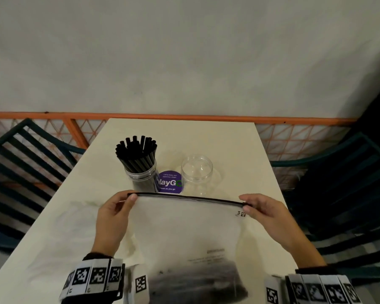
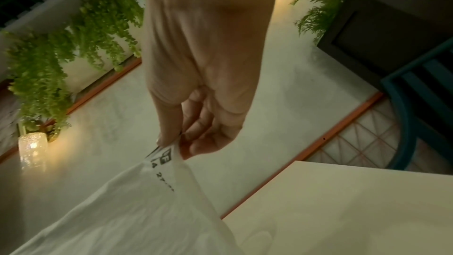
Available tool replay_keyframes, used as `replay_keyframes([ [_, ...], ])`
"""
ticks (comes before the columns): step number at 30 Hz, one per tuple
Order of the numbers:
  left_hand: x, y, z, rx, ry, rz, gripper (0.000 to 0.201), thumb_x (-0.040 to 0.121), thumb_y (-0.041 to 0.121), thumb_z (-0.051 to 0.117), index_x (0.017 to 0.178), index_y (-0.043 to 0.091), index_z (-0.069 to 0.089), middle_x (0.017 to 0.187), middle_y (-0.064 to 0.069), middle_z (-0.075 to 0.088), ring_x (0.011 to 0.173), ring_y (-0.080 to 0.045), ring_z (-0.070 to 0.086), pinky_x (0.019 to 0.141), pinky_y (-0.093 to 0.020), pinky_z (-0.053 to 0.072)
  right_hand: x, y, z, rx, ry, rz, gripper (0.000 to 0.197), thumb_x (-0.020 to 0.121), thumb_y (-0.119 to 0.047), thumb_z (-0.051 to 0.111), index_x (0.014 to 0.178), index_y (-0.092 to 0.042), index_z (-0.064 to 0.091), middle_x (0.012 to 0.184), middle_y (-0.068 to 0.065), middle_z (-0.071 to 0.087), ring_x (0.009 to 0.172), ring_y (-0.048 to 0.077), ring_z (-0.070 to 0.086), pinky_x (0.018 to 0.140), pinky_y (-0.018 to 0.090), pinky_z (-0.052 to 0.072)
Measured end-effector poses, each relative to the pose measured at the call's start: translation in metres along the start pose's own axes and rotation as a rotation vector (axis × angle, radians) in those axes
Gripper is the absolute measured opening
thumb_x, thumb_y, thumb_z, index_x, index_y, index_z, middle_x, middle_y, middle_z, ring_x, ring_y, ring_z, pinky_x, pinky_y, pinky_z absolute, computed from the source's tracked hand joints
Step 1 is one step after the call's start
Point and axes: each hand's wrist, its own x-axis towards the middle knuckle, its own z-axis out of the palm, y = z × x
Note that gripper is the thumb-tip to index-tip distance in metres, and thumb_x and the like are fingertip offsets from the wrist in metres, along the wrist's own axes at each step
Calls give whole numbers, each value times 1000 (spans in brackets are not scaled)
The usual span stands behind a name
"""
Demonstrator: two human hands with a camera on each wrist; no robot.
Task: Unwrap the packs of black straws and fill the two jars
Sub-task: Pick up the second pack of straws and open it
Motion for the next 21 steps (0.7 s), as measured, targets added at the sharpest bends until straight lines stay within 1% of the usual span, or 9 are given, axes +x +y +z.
replay_keyframes([
  [1, 1, 3, 0, 101, 16, 27, 15, 86, 10, 60, 92, 22, 66, 95, -8, 65, 81, -10, 58, 68, -8, 45, -2, -1, 0, 69, 15, 8, 26, 80, -4, 67, 90, -28, 71, 77, -6, 73, 75, 7, 64, 76, 15, 51],
  [3, 1, 12, 3, 405, 75, 165, 30, 82, 10, 65, 111, 15, 62, 110, -13, 58, 98, -23, 56, 80, -25, 46, -3, -5, 1, 179, 81, 18, 22, 77, -1, 69, 88, -19, 70, 69, -3, 72, 67, 5, 63, 68, 11, 51],
  [5, -5, 30, 16, 550, 90, 368, 35, 78, 16, 68, 113, 15, 61, 110, -12, 59, 102, -29, 55, 88, -42, 45, -4, -11, 3, 229, 157, 20, 14, 74, -2, 72, 83, -14, 70, 66, 0, 71, 62, 5, 61, 62, 12, 51],
  [6, -11, 43, 26, 541, 51, 436, 31, 78, 24, 64, 108, 19, 64, 108, -6, 61, 101, -25, 57, 88, -45, 44, -4, -14, 4, 235, 184, 15, 12, 73, -3, 73, 80, -13, 71, 65, 1, 71, 61, 6, 60, 61, 12, 51],
  [7, -18, 55, 37, 510, -22, 476, 27, 77, 32, 58, 102, 24, 66, 104, 4, 63, 99, -16, 57, 88, -43, 41, -5, -17, 5, 240, 200, 6, 11, 72, -4, 74, 78, -13, 71, 64, 0, 71, 59, 5, 59, 60, 12, 51],
  [9, -33, 75, 63, 438, -204, 511, 26, 76, 44, 50, 93, 34, 68, 97, 19, 64, 96, 1, 54, 88, -30, 28, -6, -24, 10, 245, 207, -23, 10, 71, -3, 74, 73, -13, 71, 62, -3, 70, 57, 3, 57, 59, 11, 50],
  [11, -43, 86, 89, 403, -323, 552, 29, 77, 50, 48, 91, 35, 69, 95, 21, 67, 96, 7, 50, 83, -22, 19, -9, -30, 14, 247, 188, -55, 12, 71, -2, 74, 71, -14, 71, 62, -5, 70, 59, 1, 59, 60, 10, 49],
  [16, -46, 86, 120, 432, -396, 636, 30, 77, 51, 45, 81, 33, 70, 83, 17, 72, 92, 2, 49, 82, -22, 14, -15, -35, 17, 196, 163, -121, 15, 75, -6, 71, 75, -20, 74, 76, -3, 74, 74, 9, 65, 70, 16, 53],
  [21, -48, 78, 117, 517, -345, 728, 19, 81, 41, 49, 75, 31, 65, 75, 17, 69, 81, 1, 51, 81, -25, 17, -16, -34, 23, 54, 203, -170, 15, 80, -9, 67, 76, -24, 69, 84, -11, 71, 78, 2, 64, 72, 7, 46],
])
